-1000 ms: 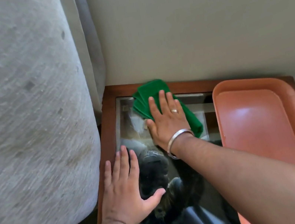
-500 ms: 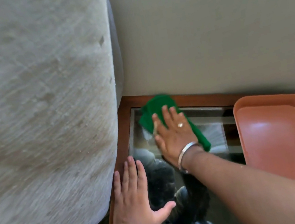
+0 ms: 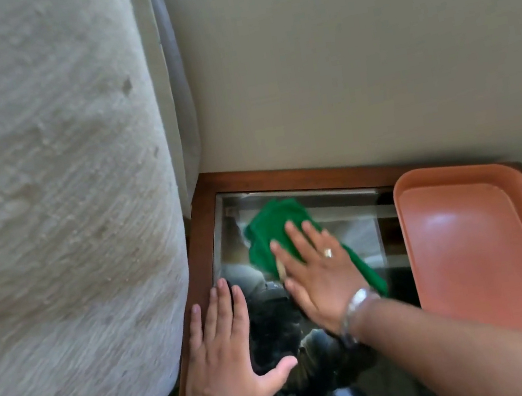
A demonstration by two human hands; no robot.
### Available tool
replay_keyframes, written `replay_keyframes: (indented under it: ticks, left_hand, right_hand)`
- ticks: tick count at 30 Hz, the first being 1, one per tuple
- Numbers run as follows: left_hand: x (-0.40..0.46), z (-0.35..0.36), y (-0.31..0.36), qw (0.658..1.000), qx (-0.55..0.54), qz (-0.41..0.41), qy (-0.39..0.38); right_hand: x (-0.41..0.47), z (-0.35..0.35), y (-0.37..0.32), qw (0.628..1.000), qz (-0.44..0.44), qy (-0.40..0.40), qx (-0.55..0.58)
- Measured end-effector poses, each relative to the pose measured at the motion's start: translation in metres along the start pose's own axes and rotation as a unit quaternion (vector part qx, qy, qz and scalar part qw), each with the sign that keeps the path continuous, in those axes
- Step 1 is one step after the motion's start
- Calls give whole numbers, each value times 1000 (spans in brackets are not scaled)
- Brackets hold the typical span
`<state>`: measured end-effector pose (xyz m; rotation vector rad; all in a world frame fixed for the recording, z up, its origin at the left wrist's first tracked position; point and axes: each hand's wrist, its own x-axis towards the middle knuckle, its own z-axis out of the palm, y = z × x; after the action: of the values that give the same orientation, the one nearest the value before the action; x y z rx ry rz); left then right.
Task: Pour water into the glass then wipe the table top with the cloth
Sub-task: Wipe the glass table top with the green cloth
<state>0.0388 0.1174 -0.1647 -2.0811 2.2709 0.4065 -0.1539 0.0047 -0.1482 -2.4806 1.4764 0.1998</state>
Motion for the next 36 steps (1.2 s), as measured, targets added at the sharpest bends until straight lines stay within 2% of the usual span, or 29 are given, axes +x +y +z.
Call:
replay_keyframes:
  ticks: [2,3,5,7,9,11,12,14,15,17,20,22,24,25,26,27,29,31,33,34,35,36]
  left_hand:
    - [0,-3,1,1000,-1,-1,-3]
    - [-1,-4,3,1000,-1,-3,-11]
    - [0,-3,1,1000,-2,-6,-16]
    - [1,0,-1,1000,-2,-7,-15]
    - [1,1,-1,1000,-5,-8,-10]
    - [0,1,0,1000,-7,-10,-5]
    - [0,0,0,1000,-8,-10,-6]
    - [0,-2,2,1000,-15,-10,-9]
    - [0,-4,2,1000,-15,-12,-12]
    - [0,-6,4,1000,-14,-14,-19]
    - [0,-4,3,1000,-18,-12,-12]
    - [2,0,1,1000,-13,-8,-3]
    - [0,3,1,1000,-6,-9,4]
    - [0,3,0,1000,-5,-8,5]
    - [0,3,1,1000,-4,-8,3]
    - [1,2,1,1000,-4,-9,1]
    - [1,0,2,1000,-3,-13,-4]
    - [1,-1,2,1000,-2,-14,-8]
    - [1,0,2,1000,-2,-14,-5]
    - [1,1,1,1000,-1,-14,-2]
    - [2,2,1,1000,0,-13,2]
    - [2,4,0,1000,0,-12,7]
  right_hand:
    - [-43,4,8,999,-42,-16,-1]
    - [-53,4,17,1000,-15,-21,-12]
    - [-42,-1,32,994,106,-29,-16]
    - [-3,-6,37,974,225,-2,6]
    - [39,-12,38,958,283,25,41]
    - [58,-12,33,966,254,38,38]
    - [53,-9,30,979,199,40,16]
    - [9,-2,18,999,17,16,-31]
    - [-22,2,12,997,-68,-9,-44]
    - [-69,9,11,983,-169,-43,-53]
    - [-56,7,24,987,-145,-26,-63]
    - [-17,2,29,999,-18,9,-35]
    - [16,-2,34,991,129,31,5]
    - [21,-2,35,984,174,37,12]
    - [17,0,33,983,181,37,4]
    - [4,4,28,988,151,31,-14]
    - [-43,13,10,999,29,4,-35]
    - [-90,21,-4,995,-87,-33,-43]
    - [-88,18,5,990,-129,-44,-36]
    - [-73,16,14,993,-110,-21,-35]
    - [-53,13,21,998,-53,-4,-32]
    - [-29,10,30,999,40,16,-13]
